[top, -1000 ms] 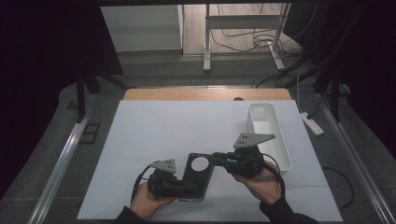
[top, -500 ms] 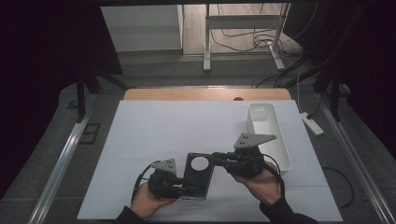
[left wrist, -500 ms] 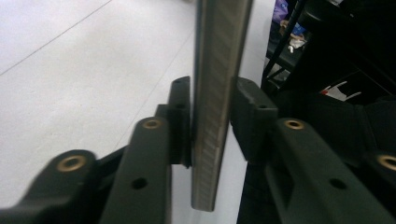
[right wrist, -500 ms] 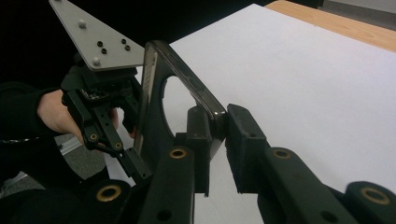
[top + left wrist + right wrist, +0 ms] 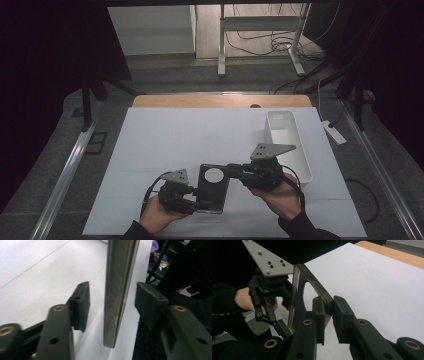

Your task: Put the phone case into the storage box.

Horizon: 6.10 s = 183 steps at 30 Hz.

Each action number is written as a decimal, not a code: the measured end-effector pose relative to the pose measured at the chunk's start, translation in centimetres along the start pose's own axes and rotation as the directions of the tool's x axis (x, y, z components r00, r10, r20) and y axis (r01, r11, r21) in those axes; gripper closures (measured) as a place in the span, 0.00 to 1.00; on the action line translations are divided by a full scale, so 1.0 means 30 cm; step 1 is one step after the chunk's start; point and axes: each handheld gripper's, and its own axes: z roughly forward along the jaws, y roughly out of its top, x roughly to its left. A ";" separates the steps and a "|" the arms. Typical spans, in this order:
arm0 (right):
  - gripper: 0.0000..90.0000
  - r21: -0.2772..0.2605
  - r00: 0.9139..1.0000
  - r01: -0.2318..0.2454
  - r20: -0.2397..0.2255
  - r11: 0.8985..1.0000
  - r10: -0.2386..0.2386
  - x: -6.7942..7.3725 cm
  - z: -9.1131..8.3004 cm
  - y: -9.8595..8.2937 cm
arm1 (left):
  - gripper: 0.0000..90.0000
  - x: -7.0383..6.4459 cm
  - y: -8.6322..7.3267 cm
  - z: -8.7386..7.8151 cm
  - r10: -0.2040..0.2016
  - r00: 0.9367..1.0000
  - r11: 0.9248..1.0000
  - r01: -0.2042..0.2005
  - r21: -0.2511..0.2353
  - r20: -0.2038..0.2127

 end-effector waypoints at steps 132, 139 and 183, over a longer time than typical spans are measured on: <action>0.89 -0.024 0.898 0.076 0.436 0.997 -0.058 -0.755 -0.401 0.218 | 0.00 -0.085 -0.373 -0.419 -0.126 0.865 0.988 0.068 -0.136 -0.485; 0.89 0.000 0.900 0.080 0.430 0.997 -0.072 -0.788 -0.363 0.206 | 0.00 -0.084 -0.373 -0.418 -0.128 0.866 0.988 0.070 -0.136 -0.484; 0.89 0.084 0.891 0.098 0.436 0.992 -0.125 -0.921 -0.215 0.095 | 0.00 -0.081 -0.372 -0.417 -0.135 0.869 0.988 0.084 -0.126 -0.476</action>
